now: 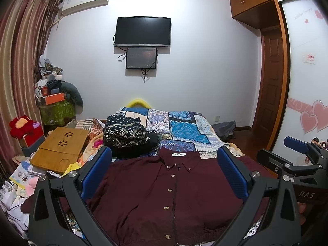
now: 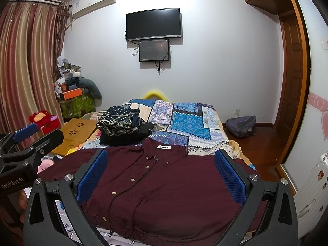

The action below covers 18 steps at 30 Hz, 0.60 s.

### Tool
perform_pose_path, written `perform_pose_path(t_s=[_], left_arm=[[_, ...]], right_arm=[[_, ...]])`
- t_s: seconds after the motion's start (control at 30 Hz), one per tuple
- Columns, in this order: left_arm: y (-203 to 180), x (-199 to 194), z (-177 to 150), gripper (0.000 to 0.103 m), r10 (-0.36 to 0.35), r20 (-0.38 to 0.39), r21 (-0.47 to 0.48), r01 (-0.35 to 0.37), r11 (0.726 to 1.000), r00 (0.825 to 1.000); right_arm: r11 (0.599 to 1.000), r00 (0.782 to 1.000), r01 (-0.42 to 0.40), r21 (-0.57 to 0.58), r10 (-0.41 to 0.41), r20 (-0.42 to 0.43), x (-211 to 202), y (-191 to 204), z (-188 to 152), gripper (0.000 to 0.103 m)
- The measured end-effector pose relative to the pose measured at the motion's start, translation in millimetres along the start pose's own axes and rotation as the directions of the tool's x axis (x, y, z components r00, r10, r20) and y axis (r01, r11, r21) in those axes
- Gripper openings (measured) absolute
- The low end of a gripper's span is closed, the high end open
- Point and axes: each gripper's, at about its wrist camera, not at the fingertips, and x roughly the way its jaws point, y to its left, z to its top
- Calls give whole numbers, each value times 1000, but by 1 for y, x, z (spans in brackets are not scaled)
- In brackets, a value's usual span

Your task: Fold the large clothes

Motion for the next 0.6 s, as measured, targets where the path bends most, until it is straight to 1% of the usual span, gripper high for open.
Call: perform_pose_path(t_s=[0.33,0.4,0.6], left_arm=[[-1,-3,-3,103,5,-1,3,-5,1000,1000],[0,3,-1,103,5,-2,0,-5,1000,1000],[0,2,-2,103,6,-1,-2,-6,1000,1000]], right_arm=[[1000,1000,1,-1,-1,-2,1,1,0,103],[1000,1000,2,-2,-2,-2,1,1,1,103],[1000,1000,0,0,0,-5,1,0,1,103]])
